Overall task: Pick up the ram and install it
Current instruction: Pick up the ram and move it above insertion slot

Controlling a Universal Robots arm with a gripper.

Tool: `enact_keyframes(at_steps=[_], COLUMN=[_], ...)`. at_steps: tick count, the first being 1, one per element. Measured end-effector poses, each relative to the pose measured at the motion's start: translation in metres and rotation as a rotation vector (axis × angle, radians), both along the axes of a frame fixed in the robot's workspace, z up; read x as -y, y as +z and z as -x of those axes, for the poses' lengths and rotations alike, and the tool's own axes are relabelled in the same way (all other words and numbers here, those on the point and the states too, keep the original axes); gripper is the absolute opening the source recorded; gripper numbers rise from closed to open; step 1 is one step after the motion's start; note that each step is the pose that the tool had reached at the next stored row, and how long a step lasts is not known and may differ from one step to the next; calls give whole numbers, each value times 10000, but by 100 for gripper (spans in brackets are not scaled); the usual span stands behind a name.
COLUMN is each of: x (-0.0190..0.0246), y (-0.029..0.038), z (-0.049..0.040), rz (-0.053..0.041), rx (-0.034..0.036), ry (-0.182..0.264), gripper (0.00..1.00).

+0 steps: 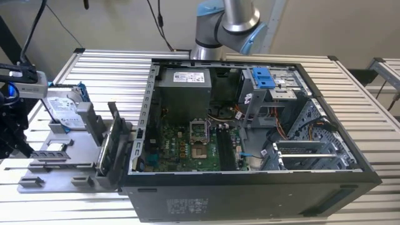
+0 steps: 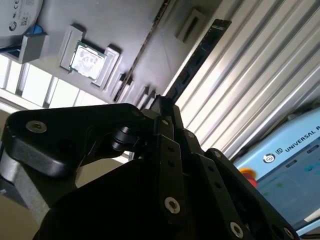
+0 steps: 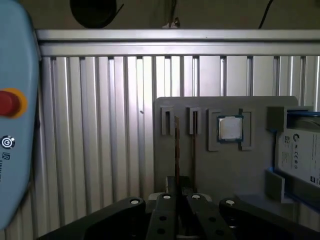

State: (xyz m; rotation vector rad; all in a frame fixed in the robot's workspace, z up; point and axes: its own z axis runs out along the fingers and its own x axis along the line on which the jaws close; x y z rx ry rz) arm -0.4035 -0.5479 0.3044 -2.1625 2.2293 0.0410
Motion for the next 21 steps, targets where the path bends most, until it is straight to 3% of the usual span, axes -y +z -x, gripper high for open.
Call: enact_keyframes(at_steps=[10, 21], x=[0, 0], y=[179, 320], z=[0, 0], rz=[0, -1], rx=[0, 1], ry=[1, 1], gripper=[14, 14])
